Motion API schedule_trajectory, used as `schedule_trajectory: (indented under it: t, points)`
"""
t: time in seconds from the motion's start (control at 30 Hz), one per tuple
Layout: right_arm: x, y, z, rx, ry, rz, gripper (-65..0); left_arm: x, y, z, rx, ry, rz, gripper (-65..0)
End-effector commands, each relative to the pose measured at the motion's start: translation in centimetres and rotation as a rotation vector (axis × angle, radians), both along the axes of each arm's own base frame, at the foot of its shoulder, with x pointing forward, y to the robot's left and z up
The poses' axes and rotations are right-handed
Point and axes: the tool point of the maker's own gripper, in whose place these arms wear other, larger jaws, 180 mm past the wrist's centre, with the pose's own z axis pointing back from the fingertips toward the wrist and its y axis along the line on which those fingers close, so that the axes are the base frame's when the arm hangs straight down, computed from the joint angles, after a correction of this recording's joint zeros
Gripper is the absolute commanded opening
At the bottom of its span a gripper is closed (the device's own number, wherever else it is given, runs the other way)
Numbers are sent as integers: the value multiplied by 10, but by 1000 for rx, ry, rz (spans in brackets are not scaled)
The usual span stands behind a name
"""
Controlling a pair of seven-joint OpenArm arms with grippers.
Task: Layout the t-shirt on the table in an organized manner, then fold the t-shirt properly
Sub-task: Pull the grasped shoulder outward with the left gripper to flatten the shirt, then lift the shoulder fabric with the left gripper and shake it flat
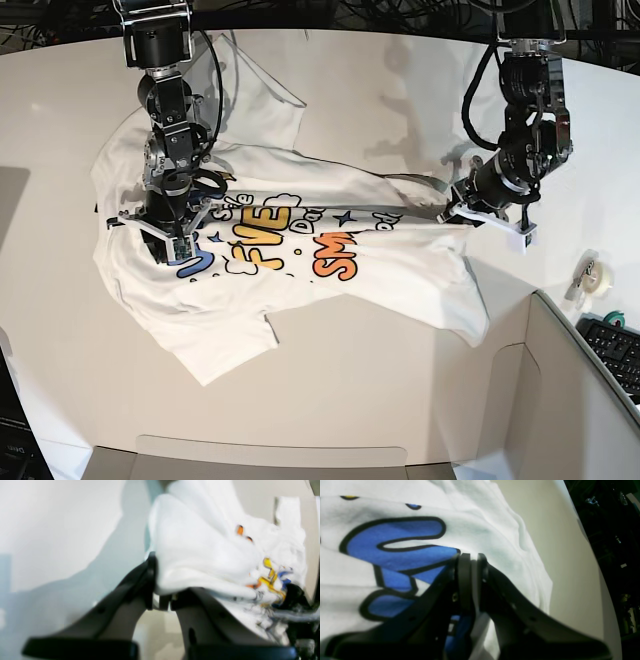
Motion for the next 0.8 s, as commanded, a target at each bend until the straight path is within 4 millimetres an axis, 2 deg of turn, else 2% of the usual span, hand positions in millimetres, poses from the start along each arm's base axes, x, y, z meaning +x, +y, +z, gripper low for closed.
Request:
schedule_trajectory:
  t: [0.0,0.2,0.3,0.4,0.57,0.77]
  points:
    - [-41,-1,-52,38,247,-26,-598,10,5,22,42,-62,-13,-650]
    - [-41,-1,-53,37,250,-27,-598,4,2,49,249,-92,-114,-650]
    - [-42,-1,-54,37,252,-28,-598,-2,-4,51,369,-109,-177,-650]
    - [-45,-3,-59,35,269,-30,-598,-6,-10,45,487,-119,-233,-650]
    - [-45,-3,-59,35,267,-29,-598,-5,-4,44,758,-173,-280,-650]
    - [-45,-3,-59,35,267,-29,-598,-2,-6,60,1140,-304,-345,-650]
